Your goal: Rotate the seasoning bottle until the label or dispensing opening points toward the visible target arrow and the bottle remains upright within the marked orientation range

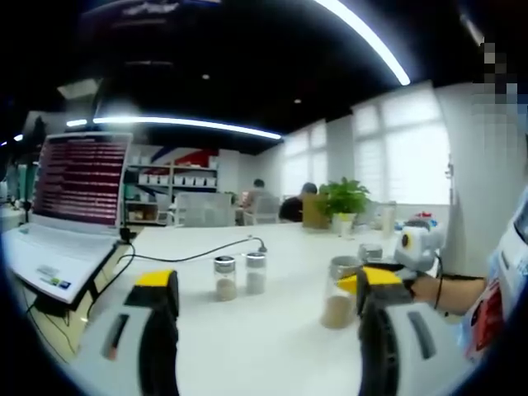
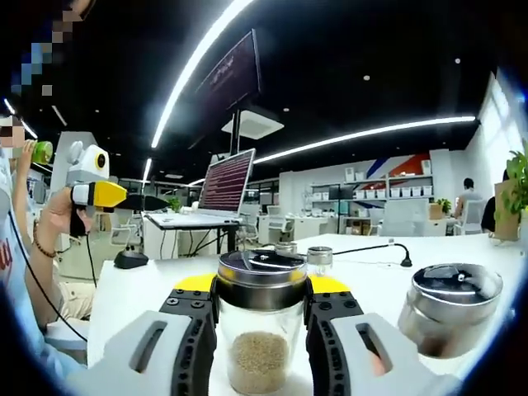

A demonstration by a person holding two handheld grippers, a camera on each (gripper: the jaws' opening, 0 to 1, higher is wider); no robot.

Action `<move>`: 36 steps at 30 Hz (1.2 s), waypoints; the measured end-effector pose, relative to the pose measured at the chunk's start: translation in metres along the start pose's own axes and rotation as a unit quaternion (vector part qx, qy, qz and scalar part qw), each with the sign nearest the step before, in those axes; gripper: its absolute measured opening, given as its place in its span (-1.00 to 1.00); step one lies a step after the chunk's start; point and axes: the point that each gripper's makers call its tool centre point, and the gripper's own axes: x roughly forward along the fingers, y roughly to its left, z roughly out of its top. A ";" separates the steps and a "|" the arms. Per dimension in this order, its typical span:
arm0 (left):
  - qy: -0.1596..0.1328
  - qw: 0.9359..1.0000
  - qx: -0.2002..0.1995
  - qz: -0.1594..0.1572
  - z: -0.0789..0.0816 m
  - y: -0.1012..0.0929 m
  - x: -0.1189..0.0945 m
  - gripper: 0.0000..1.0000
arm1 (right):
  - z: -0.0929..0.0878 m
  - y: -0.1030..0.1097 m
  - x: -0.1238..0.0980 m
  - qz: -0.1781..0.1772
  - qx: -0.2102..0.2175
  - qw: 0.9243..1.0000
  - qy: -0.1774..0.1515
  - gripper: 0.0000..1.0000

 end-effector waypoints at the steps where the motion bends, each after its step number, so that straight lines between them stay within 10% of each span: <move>1: 0.000 1.000 0.000 -0.001 0.000 0.000 0.000 0.88 | 0.000 -0.001 0.000 -0.003 0.000 1.000 0.000 -0.20; 15: 0.002 1.000 -0.001 0.000 -0.002 0.000 0.000 0.88 | -0.001 -0.002 0.002 -0.030 -0.039 0.999 0.014 -0.17; 25: -0.002 1.000 0.001 0.001 0.000 0.000 -0.002 0.88 | 0.055 0.017 -0.020 -0.034 -0.113 0.992 -0.038 -0.05; 36: -0.003 1.000 0.001 0.003 0.001 0.001 -0.004 0.88 | 0.042 0.015 -0.016 0.023 -0.059 0.997 0.036 0.00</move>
